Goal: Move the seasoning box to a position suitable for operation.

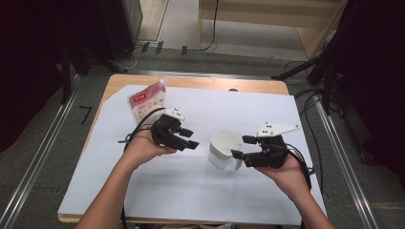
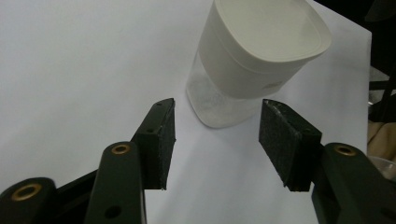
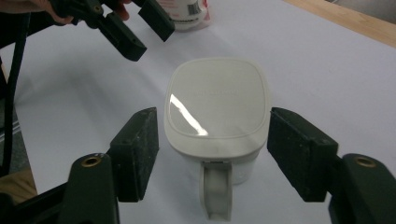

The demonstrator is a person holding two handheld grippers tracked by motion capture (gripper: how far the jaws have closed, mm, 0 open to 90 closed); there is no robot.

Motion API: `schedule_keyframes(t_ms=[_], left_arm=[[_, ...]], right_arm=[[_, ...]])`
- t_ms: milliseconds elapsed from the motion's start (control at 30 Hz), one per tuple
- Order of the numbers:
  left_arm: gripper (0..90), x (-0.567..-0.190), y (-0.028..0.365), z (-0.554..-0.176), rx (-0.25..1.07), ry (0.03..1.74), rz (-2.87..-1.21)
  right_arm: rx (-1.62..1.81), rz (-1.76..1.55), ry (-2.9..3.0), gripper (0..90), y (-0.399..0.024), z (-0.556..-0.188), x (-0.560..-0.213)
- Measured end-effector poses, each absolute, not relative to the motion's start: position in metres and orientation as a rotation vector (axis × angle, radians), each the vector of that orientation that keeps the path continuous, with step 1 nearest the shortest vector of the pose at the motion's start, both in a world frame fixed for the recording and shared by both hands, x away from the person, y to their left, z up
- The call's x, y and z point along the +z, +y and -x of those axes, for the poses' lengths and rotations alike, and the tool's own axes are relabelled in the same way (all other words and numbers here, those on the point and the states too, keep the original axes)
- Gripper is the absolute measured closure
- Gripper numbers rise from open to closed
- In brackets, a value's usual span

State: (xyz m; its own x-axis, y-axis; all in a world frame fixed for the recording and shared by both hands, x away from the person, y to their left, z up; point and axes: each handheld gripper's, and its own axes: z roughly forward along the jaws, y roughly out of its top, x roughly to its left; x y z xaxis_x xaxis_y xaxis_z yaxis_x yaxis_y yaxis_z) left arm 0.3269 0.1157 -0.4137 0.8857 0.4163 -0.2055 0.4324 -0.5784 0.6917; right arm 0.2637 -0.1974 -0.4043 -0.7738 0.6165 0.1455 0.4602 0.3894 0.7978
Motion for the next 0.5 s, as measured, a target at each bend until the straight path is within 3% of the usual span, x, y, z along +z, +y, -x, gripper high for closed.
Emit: schedule_keyframes(t_ms=[300, 400, 500], left_arm=[[45.4, -0.417, 0.109, -0.329, -0.045, 0.494, -2.256], [37.5, -0.418, 0.108, -0.330, -0.049, 0.508, -2.273], [39.0, -0.419, 0.107, -0.333, -0.035, 0.564, -2.274]], right_arm=[[1.324, -0.972, 2.434, 55.9, -0.205, -0.246, -0.414], [1.354, -0.981, 2.449, 62.1, -0.206, -0.244, -0.416], [1.375, -0.994, 2.456, 71.3, -0.206, -0.242, -0.419]])
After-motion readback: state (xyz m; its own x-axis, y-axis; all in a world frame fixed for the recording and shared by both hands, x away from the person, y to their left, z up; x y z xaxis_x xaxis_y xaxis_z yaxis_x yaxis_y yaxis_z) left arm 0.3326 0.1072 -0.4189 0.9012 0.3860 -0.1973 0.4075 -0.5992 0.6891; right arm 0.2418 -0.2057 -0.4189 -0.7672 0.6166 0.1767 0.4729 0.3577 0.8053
